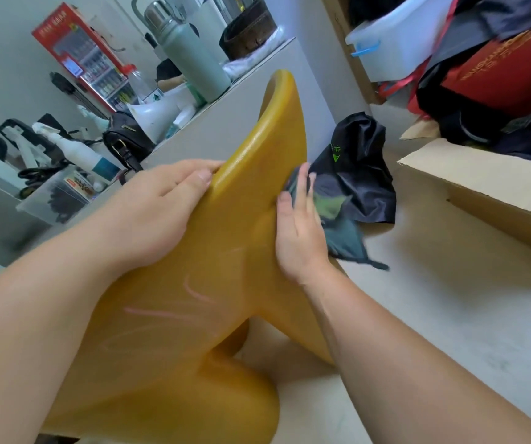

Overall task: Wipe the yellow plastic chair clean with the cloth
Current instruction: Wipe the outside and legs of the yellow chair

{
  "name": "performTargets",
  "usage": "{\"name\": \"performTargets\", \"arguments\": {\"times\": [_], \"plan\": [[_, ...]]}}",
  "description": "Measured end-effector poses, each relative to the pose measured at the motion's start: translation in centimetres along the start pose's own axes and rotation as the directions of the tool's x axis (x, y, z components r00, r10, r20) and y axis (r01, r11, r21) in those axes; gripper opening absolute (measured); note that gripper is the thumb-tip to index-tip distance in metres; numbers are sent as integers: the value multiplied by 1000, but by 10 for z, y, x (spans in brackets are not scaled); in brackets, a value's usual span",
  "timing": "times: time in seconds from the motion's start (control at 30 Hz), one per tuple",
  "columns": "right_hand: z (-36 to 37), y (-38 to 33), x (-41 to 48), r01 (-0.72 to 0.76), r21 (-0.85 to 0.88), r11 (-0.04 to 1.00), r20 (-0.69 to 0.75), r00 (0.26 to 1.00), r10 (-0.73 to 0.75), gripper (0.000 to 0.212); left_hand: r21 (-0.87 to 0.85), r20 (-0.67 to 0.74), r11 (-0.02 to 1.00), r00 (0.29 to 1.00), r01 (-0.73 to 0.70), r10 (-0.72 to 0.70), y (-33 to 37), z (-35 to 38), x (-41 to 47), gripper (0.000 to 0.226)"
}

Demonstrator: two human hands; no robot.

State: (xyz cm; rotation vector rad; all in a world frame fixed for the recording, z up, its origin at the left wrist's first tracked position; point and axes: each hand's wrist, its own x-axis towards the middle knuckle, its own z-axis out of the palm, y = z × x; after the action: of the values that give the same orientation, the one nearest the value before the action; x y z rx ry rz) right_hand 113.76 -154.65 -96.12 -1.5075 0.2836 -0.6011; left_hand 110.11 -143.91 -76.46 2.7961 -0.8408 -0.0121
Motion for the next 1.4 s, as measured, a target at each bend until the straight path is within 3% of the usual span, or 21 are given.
{"name": "performTargets", "arguments": {"times": [0.1, 0.23, 0.33, 0.4, 0.5, 0.57, 0.63, 0.73, 0.8, 0.87, 0.97, 1.13, 1.23, 1.3, 1.4], "plan": [[6, -10, -34, 7, -106, 994, 41, 999, -3, 86, -94, -31, 996, 999, 6, -8, -9, 2, -5, 33], [21, -45, -74, 301, -131, 945, 143, 949, -282, 98, -76, -71, 994, 995, -78, 73, -13, 5, -1, 30], [12, -53, -37, 376, -77, 923, 43, 927, -373, 100, -95, -84, 991, 992, -99, 91, -14, 5, -1, 32], [-1, -49, 2, 331, 2, 943, -23, 943, -331, 102, -85, -75, 993, 994, -79, 73, -13, 7, -1, 33], [-10, -37, 28, 142, 115, 983, -57, 989, -136, 115, -28, -68, 997, 995, -77, 75, -10, 7, -1, 33], [-2, -30, 12, 82, 58, 995, -54, 995, -79, 117, 4, -83, 996, 992, -93, 94, -7, 6, -2, 33], [12, -27, -27, 133, -95, 987, -22, 990, -136, 109, 10, -93, 995, 991, -98, 98, -6, 6, -2, 32], [34, -28, -82, 343, -244, 907, 125, 939, -321, 101, -8, -86, 994, 991, -104, 103, -8, 5, -2, 30], [35, -31, -79, 408, -234, 882, 120, 913, -391, 97, -47, -74, 993, 992, -106, 102, -9, 4, -2, 30], [24, -40, -49, 425, -165, 890, 21, 904, -427, 97, -68, -71, 991, 991, -115, 110, -10, 4, -3, 32], [-1, -62, 11, 400, -22, 916, -85, 912, -401, 109, -70, -67, 993, 994, -96, 91, -8, 5, -2, 34], [-7, -59, 31, 216, 133, 967, -127, 972, -199, 121, -65, -76, 996, 996, -61, 56, -7, 5, -2, 34], [14, -39, -20, 150, -58, 987, -72, 986, -154, 110, -51, -81, 997, 995, -58, 54, -8, 5, -2, 32], [28, -31, -65, 210, -205, 956, 33, 978, -207, 106, -47, -82, 997, 995, -63, 59, -9, 5, -2, 31], [35, -24, -97, 323, -279, 904, 173, 943, -284, 102, -59, -62, 996, 997, -60, 56, -9, 4, -2, 30]]}}
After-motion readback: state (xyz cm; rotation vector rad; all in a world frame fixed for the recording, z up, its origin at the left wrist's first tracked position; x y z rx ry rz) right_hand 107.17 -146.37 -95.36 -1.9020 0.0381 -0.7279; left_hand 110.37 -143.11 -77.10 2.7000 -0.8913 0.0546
